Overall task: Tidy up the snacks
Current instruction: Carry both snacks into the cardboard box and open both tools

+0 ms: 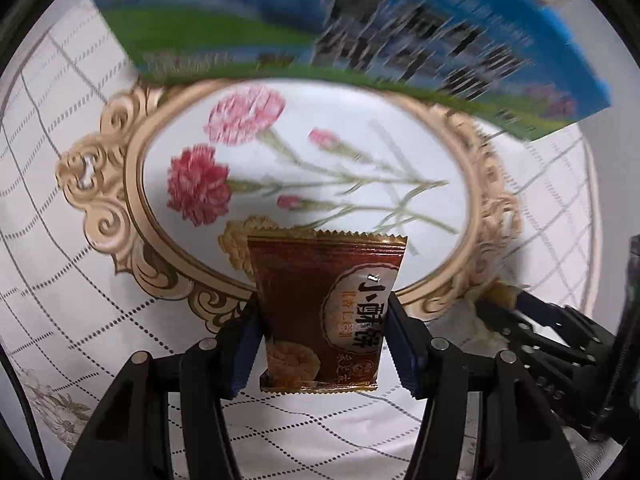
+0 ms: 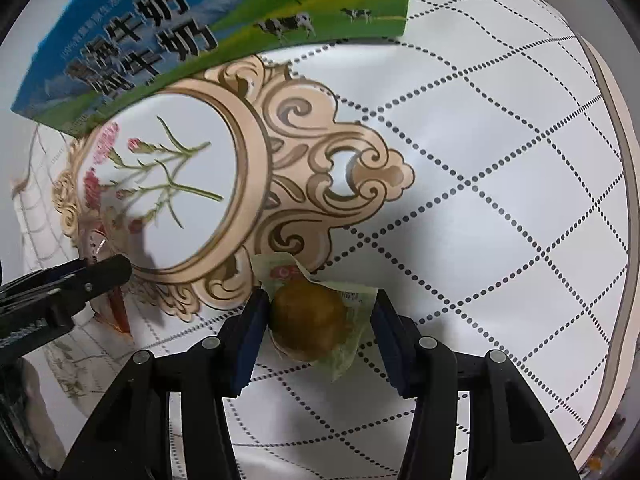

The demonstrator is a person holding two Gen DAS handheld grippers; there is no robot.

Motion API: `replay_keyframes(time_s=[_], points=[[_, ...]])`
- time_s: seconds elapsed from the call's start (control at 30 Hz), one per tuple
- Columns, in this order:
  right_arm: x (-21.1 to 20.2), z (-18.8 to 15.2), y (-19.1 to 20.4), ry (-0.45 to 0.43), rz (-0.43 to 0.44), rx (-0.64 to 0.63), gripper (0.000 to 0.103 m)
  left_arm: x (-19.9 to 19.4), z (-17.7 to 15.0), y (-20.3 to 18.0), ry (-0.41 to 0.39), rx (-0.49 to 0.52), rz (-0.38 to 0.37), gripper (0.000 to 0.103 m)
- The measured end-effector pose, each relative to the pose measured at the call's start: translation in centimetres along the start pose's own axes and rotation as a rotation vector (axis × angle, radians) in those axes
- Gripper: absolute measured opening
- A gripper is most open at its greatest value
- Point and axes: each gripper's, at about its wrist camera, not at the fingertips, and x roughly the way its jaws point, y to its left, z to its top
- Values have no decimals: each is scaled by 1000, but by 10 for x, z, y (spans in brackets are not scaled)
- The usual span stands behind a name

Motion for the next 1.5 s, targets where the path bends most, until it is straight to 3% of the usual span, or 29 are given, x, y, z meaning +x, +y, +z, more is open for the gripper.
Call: replay_keyframes(time_s=[0.17,0.37,0.47,0.6,0.73,0.9,1.17,1.2,1.23,1.27,1.3,1.5], points=[[-48,17,7,-55,76,3,55,-52,12,-13,-73,11,-82,55],[-132,54,22,-194,149,-48,55,-122,49,-28,-205,49,-147,55],[-163,77,33,-256,161,-73,55,-152,81,-31,-267,73,-127,55],[-182,128,38,-318,117,-93,55,-167,124,-18,-290,81,-74,55],[-173,189,35,-311,46,-88,55,-155,167,-4,-238,63,-21,55],[-143,240,26,-261,-31,-53,55,-119,214,18,-140,14,18,55],[-93,273,18,-154,-89,-16,56,-60,249,27,-9,-8,42,57],[-89,275,18,-147,-102,-14,68,-55,251,29,6,-20,36,61],[-85,277,19,-137,-107,-13,88,-52,253,30,11,-25,28,64],[-83,278,19,-131,-98,-13,93,-49,254,31,7,-25,38,76],[-82,278,21,-127,-103,-15,94,-48,255,31,-2,-21,57,87],[-68,277,30,-88,-144,-45,97,-42,254,32,-22,-2,79,100]])
